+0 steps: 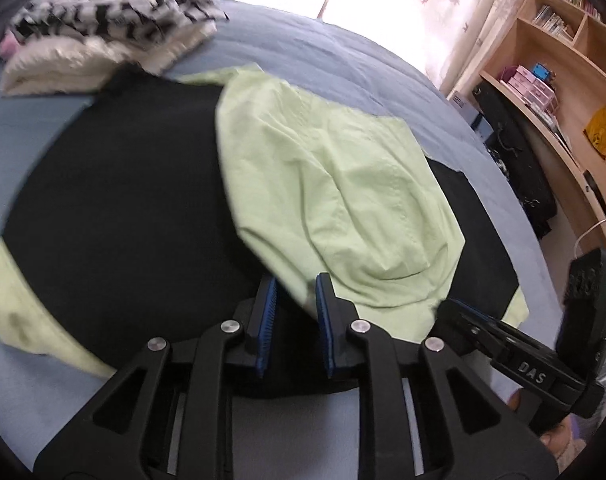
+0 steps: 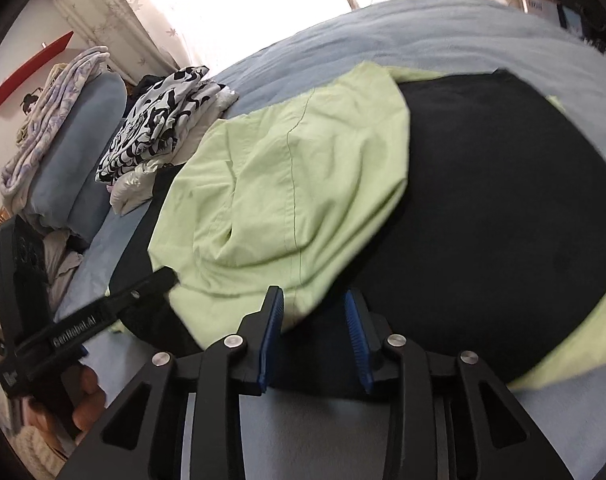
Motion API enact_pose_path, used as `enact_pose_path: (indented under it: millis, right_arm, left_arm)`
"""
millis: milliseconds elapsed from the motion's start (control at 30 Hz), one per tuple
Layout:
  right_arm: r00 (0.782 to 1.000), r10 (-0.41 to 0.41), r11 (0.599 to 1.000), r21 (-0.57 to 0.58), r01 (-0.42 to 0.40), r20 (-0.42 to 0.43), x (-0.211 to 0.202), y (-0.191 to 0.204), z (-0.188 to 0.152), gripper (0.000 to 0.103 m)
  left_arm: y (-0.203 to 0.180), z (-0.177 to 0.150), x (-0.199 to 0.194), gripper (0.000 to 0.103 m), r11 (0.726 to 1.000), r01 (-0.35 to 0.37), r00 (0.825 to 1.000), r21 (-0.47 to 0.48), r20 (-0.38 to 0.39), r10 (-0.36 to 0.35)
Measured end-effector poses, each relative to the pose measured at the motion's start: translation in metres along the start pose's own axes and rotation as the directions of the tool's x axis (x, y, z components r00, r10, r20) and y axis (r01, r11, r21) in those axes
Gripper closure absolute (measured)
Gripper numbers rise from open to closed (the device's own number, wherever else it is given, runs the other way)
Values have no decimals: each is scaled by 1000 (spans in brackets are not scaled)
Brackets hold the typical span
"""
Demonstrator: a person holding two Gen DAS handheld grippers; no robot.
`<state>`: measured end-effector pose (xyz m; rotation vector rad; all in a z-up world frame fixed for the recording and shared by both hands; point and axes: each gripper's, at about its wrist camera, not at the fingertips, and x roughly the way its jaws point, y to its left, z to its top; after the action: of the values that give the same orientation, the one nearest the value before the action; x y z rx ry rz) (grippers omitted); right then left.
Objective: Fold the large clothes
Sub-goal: 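Open both tools and smooth the hood flat on the black jacket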
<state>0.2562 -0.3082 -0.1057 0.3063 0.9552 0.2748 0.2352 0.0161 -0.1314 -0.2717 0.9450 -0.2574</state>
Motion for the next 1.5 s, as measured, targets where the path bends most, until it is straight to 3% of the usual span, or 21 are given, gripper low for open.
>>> enact_pose_path:
  millis: [200,400,700,900,1000,1033,1200,1333,1433,1500]
  right_arm:
    - [997,5,999,-41,-2,74,-41,3,-3,70]
    - [996,32,998,-64,-27,85,-40,19,23,70]
    - [995,27,999,-27,-24,99,13,37,76,70]
    - [997,7,1000,1,-7,82,63,35,95,70]
    - [998,-11,1000,26,9,63,83,24,91,70]
    - [998,-2,999,35,0,70,86,18,89,70]
    - [995,14,996,87,-23,101,86,-8,86,86]
    - [988,-92,990,120,77,126,77,-23,87,86]
    - [992,-50,986,164,31,114,76,-37,89,86]
    - [992,-67,986,159,50,104,77,-34,90,86]
  left_arm:
    - [-2,4,-36,86,999,-40,994,33,106,36]
    - [-13,24,-40,86,999,-22,989,41,150,15]
    - [-23,65,9,86,1000,-5,990,-12,140,7]
    - [-10,83,52,86,994,-54,990,-91,122,65]
    - [5,77,74,86,985,-120,988,-122,77,130]
    - [12,74,82,87,981,-134,988,-139,56,143]
    - [31,68,88,89,979,-59,994,-197,74,75]
    - [31,67,89,89,980,-62,993,-190,89,80]
    - [31,67,89,89,980,-58,993,-192,89,76]
    - [30,68,84,89,980,-53,994,-191,86,70]
